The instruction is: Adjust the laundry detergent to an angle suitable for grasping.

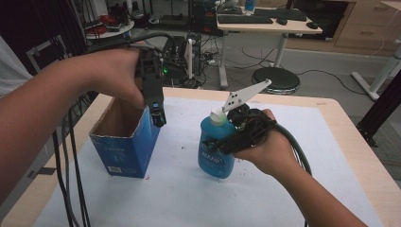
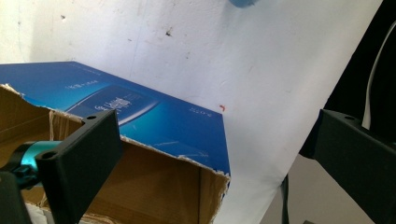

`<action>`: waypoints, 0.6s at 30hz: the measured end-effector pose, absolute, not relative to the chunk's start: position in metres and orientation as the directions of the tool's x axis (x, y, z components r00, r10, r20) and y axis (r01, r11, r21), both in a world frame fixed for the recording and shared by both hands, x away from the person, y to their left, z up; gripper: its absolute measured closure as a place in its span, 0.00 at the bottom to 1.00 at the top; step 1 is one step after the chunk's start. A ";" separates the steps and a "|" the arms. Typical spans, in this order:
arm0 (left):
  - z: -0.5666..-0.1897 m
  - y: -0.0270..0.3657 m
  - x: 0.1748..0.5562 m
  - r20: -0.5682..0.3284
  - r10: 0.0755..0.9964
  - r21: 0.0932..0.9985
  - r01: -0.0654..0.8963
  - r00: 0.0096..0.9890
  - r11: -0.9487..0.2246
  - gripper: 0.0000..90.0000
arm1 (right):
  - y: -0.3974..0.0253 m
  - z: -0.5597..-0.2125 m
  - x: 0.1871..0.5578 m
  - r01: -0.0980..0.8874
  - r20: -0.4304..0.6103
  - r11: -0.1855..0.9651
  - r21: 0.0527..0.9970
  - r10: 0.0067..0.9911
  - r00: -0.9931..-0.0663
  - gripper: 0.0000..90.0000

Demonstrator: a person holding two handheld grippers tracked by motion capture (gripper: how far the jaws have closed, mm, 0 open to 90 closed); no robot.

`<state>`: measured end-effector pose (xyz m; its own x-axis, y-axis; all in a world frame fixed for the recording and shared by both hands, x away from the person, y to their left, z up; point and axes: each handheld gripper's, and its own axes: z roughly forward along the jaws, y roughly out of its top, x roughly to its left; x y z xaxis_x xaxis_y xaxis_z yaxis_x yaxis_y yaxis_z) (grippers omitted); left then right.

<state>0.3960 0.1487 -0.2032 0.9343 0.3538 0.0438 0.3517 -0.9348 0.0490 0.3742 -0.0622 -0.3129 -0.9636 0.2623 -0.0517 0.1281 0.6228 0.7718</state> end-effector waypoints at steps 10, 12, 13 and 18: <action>-0.206 0.145 0.399 0.037 0.350 0.046 0.348 0.936 -0.936 0.02 | -0.062 -0.319 0.362 -0.017 -0.062 0.633 0.774 0.050 -0.997 0.46; -0.207 0.144 0.399 0.037 0.351 0.043 0.350 0.936 -0.936 0.02 | -0.063 -0.320 0.360 -0.029 -0.056 0.627 0.779 0.024 -0.998 0.46; -0.207 0.144 0.399 0.038 0.351 0.043 0.349 0.936 -0.936 0.02 | -0.063 -0.321 0.359 -0.034 -0.055 0.625 0.780 0.014 -0.998 0.46; -0.208 0.144 0.400 0.038 0.350 0.044 0.349 0.936 -0.936 0.02 | -0.063 -0.326 0.356 -0.070 -0.047 0.636 0.768 -0.053 -0.997 0.46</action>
<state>0.4000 0.1435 -0.2079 0.9358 0.3504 0.0379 0.3487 -0.9362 0.0441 0.3555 -0.0628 -0.3264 -0.9975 -0.0531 -0.0473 -0.0703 0.6360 0.7685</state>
